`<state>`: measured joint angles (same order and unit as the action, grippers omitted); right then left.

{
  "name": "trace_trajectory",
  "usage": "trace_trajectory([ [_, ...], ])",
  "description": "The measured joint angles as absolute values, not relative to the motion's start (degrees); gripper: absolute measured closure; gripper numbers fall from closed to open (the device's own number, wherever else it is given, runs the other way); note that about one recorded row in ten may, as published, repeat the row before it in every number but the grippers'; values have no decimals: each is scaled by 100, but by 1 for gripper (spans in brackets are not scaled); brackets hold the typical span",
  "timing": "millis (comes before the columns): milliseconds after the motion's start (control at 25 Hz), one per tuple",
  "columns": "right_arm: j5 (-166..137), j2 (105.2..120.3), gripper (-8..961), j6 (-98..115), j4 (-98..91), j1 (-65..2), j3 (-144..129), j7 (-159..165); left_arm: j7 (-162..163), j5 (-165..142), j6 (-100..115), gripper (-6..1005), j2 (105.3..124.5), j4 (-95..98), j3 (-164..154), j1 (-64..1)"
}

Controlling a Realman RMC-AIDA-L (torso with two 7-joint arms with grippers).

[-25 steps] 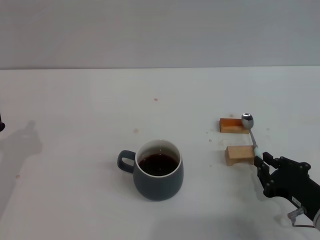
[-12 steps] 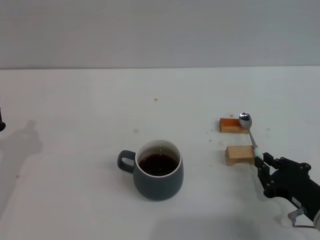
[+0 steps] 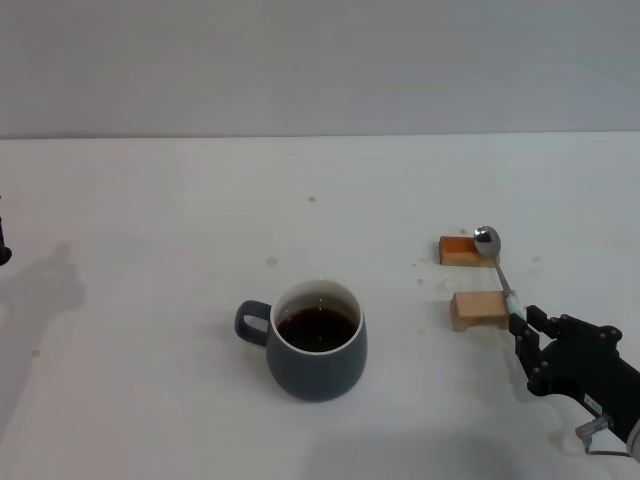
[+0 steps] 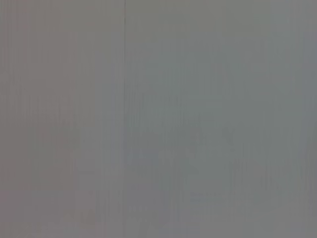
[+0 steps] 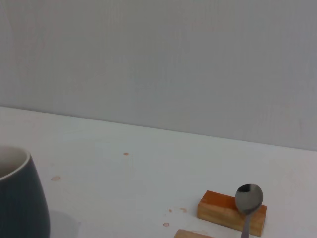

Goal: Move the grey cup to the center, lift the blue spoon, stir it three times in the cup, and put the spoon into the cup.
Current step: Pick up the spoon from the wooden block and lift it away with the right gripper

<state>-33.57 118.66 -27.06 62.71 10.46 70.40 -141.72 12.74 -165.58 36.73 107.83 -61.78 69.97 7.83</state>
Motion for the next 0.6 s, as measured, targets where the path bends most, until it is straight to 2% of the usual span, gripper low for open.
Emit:
trace_trajectory([
  [600,-3421,11857,750,-2703,6258,984,7017,-14122,1274,-16559,3674,1002,10778,-6208,7006,782],
])
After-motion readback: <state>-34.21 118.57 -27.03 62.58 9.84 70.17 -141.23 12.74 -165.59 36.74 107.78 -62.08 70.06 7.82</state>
